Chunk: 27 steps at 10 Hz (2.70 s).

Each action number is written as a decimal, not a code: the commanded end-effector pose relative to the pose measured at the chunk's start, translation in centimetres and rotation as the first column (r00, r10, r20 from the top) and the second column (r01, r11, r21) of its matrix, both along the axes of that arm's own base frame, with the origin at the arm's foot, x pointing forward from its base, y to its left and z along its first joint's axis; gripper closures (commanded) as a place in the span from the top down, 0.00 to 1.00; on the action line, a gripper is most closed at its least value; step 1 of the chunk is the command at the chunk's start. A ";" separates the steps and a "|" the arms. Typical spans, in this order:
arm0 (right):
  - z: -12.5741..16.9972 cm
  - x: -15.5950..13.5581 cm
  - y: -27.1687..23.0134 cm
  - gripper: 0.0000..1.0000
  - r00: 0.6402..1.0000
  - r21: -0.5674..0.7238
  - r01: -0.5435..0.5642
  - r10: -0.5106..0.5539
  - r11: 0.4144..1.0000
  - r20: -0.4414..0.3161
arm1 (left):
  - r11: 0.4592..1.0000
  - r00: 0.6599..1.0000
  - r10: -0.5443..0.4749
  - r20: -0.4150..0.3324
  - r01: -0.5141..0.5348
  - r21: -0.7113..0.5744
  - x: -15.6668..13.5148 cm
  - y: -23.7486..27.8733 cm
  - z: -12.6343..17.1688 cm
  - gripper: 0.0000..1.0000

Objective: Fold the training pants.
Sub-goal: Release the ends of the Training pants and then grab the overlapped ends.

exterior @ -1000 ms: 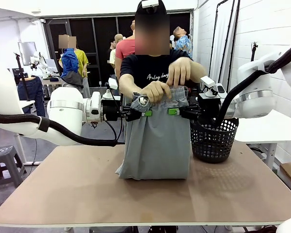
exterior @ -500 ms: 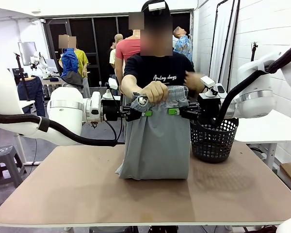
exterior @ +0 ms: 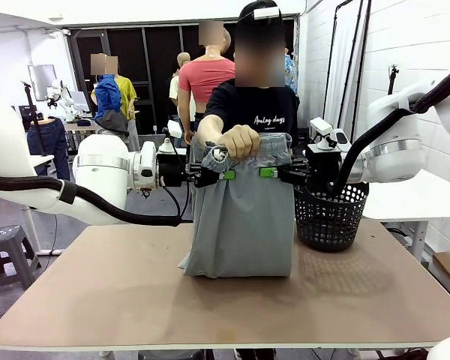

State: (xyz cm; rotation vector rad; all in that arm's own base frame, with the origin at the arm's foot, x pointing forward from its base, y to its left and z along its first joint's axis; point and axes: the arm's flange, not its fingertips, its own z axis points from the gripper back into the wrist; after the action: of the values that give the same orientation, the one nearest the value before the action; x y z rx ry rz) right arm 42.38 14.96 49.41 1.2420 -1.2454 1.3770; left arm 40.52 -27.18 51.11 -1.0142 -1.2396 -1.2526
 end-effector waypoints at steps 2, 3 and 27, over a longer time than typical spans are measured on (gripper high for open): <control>0.1 -0.2 0.1 0.00 1.000 0.003 -0.005 0.005 1.000 0.002 | 1.000 1.000 0.009 0.002 -0.009 -0.004 0.0 0.0 0.2 0.00; 0.1 -0.2 0.1 0.00 1.000 0.003 -0.005 0.005 1.000 0.002 | 1.000 1.000 0.009 0.002 -0.009 -0.004 0.0 0.0 0.2 0.00; 0.0 0.3 -0.2 1.00 0.997 -0.057 0.052 -0.049 0.997 0.051 | 0.999 0.999 0.040 0.014 -0.040 -0.027 -0.8 0.6 -0.3 1.00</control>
State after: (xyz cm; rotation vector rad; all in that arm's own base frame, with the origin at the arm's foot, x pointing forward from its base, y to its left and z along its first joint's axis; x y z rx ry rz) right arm 42.69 14.65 49.39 1.1851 -1.2555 1.3801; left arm 40.25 -27.01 51.02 -1.0149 -1.2421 -1.2431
